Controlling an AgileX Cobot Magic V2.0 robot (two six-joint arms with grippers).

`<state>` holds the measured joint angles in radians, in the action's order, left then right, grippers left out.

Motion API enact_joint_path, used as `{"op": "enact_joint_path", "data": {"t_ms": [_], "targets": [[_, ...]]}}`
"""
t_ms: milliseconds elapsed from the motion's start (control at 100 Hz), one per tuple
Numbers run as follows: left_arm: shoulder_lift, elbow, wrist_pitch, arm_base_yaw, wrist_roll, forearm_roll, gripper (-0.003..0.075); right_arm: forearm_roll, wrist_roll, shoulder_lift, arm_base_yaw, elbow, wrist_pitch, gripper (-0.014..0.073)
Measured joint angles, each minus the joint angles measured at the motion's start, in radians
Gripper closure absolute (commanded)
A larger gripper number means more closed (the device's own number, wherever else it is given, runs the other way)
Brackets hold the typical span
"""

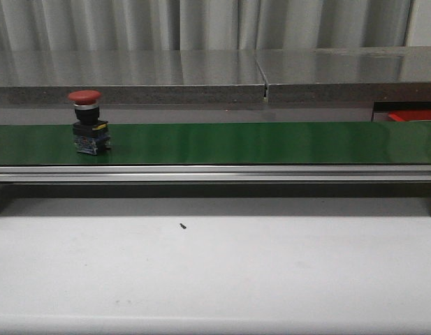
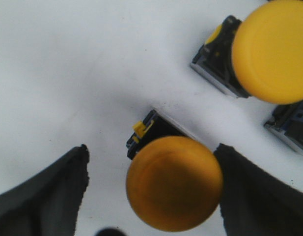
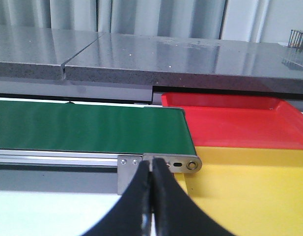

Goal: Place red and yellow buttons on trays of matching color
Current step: 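Grasp a yellow button with the left gripper and lift it over the conveyor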

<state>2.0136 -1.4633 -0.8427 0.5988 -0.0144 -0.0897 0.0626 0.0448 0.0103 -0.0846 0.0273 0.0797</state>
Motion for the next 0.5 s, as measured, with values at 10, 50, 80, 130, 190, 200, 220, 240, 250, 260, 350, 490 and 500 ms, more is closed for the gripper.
{"op": "enact_joint_path", "data": {"t_ms": [10,50,80,130,190,200,220,240,250,260,350,490,500], "targets": [[0.002,0.000,0.000,0.000,0.000,0.001,0.0372,0.000,0.000,0.000,0.000,0.000,0.000,0.0659],[0.001,0.000,0.000,0.000,0.000,0.000,0.0423,0.000,0.000,0.000,0.000,0.000,0.000,0.0659],[0.001,0.000,0.000,0.000,0.000,-0.002,0.0479,0.000,0.000,0.000,0.000,0.000,0.000,0.0659],[0.001,0.000,0.000,0.000,0.000,-0.002,0.0560,0.000,0.000,0.000,0.000,0.000,0.000,0.0659],[0.001,0.000,-0.002,0.000,0.000,-0.002,0.0645,0.000,0.000,0.000,0.000,0.000,0.000,0.0659],[0.001,0.000,-0.002,0.000,0.000,-0.002,0.0665,0.000,0.000,0.000,0.000,0.000,0.000,0.0659],[0.000,0.000,-0.004,0.000,0.000,-0.002,0.0693,0.000,0.000,0.000,0.000,0.000,0.000,0.0659],[-0.003,0.000,-0.006,0.000,0.000,-0.002,0.0710,0.000,0.000,0.000,0.000,0.000,0.000,0.0659],[-0.002,0.000,-0.006,0.000,0.000,-0.002,0.0726,0.000,0.000,0.000,0.000,0.000,0.000,0.0659],[-0.004,0.000,-0.006,0.000,0.000,-0.002,0.0734,0.000,0.000,0.000,0.000,0.000,0.000,0.0659],[-0.027,0.000,-0.016,0.000,0.000,-0.002,0.0739,0.000,0.000,0.000,0.000,0.000,0.000,0.0659],[-0.107,0.000,-0.021,0.000,0.000,-0.038,0.0739,0.000,0.000,0.000,0.000,0.000,0.000,0.0659],[-0.116,0.000,-0.021,0.000,0.000,-0.040,0.0739,0.000,0.000,0.000,0.000,0.000,0.000,0.0659]]}}
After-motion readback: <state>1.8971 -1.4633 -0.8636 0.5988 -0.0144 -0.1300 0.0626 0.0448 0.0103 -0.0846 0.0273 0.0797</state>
